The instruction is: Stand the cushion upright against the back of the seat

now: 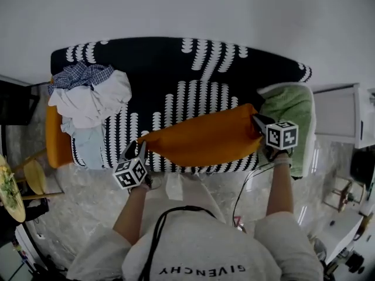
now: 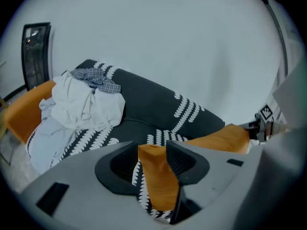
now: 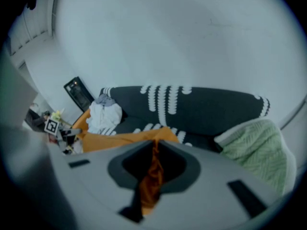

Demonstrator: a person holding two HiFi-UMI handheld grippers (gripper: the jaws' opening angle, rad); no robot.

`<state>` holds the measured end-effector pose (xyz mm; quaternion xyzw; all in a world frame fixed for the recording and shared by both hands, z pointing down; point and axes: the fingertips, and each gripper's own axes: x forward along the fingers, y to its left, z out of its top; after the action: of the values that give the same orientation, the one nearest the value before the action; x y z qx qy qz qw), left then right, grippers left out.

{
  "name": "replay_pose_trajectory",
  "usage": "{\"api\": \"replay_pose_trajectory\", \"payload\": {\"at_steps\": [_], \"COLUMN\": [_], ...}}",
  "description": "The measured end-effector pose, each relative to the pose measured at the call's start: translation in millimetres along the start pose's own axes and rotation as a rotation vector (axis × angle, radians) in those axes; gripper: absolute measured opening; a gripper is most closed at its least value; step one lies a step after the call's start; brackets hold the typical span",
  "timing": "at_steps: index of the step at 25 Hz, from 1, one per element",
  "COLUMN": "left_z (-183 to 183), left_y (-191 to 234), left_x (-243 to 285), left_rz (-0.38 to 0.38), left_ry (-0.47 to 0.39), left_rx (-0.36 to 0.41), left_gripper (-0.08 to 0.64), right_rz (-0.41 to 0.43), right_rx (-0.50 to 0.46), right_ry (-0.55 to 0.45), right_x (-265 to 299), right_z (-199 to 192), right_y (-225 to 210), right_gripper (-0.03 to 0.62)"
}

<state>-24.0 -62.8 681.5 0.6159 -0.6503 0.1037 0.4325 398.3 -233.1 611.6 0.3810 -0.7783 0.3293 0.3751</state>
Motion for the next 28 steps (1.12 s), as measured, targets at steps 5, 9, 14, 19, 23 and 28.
{"api": "replay_pose_trajectory", "payload": {"at_steps": [5, 9, 14, 19, 23, 28], "left_z": [-9, -10, -5, -5, -11, -23], "left_y": [1, -4, -27, -59, -82, -97], "left_x": [13, 27, 44, 51, 51, 41], "left_rz": [-0.001, -0.017, -0.117, -0.163, -0.128, -0.115], "left_ry": [0.003, 0.002, 0.007, 0.051, 0.061, 0.069], "left_rx": [-0.114, -0.172, -0.191, -0.031, 0.203, 0.445], "left_gripper": [0.186, 0.186, 0.182, 0.073, 0.057, 0.052], "right_rz": [-0.016, -0.033, -0.100, -0.149, -0.262, -0.313], "right_rx": [0.022, -0.007, -0.104, -0.061, -0.050, -0.080], "right_ry": [-0.033, -0.064, -0.047, -0.043, -0.062, -0.072], "right_x": [-2, -3, -2, -3, 0, 4], "right_z": [-12, -18, -39, -64, -76, -81], "right_y": [-16, -26, -45, -70, -92, -98], "right_gripper": [0.055, 0.055, 0.055, 0.057, 0.058, 0.058]}}
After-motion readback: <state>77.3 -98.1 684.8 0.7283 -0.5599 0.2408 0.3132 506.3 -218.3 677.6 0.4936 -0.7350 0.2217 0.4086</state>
